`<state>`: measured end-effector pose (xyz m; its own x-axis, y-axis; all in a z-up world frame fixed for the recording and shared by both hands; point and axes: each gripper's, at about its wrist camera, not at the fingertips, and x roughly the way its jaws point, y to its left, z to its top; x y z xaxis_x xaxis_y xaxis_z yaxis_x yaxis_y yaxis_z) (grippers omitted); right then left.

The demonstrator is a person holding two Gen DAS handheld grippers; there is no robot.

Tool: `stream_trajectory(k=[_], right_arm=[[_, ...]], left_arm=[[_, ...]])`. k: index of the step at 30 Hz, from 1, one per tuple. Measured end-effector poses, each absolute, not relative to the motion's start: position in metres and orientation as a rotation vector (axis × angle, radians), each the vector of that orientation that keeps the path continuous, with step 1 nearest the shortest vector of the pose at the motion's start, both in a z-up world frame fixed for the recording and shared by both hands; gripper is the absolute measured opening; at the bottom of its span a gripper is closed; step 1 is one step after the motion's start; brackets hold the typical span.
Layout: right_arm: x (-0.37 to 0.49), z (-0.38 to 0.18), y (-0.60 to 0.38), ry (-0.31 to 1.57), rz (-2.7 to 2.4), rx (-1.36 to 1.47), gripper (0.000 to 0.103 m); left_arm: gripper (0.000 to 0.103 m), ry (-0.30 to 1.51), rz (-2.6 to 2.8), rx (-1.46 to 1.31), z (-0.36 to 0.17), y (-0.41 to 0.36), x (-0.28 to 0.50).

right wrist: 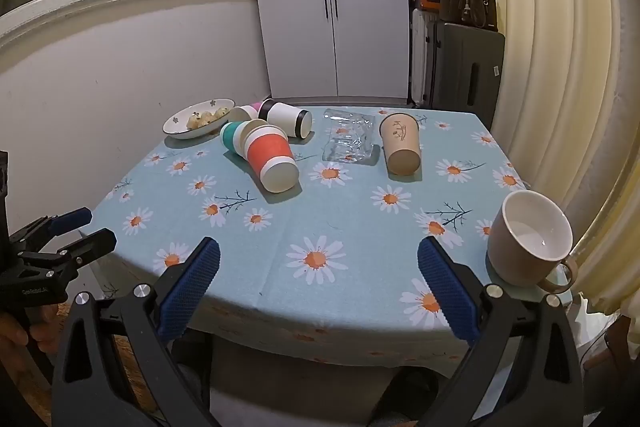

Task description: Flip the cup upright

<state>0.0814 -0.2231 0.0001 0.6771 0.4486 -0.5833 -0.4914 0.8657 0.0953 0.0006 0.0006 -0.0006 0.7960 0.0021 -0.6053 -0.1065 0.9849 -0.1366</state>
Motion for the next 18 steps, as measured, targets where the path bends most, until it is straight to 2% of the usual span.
stream_trajectory(k=[18], right_arm=[[0.0832,-0.0043,-0.2228,0.650,0.523,-0.070,0.098]], left_arm=[[0.096,0.644,0.052,-0.160,-0.0022,-0.0037,-0.0012]])
